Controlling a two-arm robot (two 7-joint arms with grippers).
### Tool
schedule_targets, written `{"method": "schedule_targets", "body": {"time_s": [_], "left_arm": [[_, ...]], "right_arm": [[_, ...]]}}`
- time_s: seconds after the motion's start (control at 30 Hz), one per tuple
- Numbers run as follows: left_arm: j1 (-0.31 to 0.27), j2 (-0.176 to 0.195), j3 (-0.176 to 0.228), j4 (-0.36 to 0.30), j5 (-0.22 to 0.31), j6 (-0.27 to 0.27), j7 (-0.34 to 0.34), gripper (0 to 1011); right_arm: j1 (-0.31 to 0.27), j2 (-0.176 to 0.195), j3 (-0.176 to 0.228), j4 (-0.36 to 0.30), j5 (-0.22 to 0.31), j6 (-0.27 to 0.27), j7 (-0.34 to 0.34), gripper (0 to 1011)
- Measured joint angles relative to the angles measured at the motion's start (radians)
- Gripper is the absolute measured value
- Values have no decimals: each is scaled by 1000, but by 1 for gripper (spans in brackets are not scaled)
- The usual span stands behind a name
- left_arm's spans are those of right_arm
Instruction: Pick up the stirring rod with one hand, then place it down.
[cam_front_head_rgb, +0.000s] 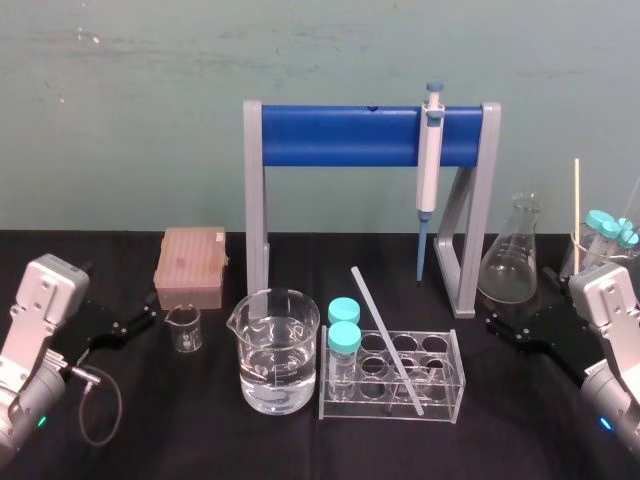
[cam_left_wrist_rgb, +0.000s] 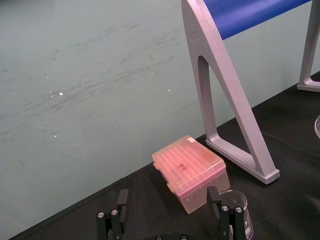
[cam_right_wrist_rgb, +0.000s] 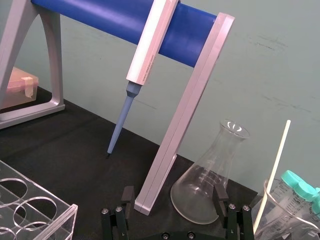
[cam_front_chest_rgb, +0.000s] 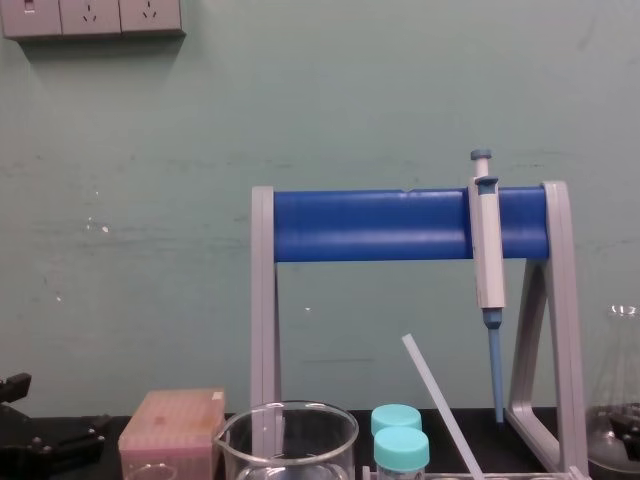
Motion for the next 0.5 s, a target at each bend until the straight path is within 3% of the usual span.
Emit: {"method": "schedule_targets", "body": {"time_s": [0.5], "left_arm": [[0, 0, 0, 0, 0, 0, 0, 1000]], "right_arm": [[0, 0, 0, 0, 0, 0, 0, 1003]]}}
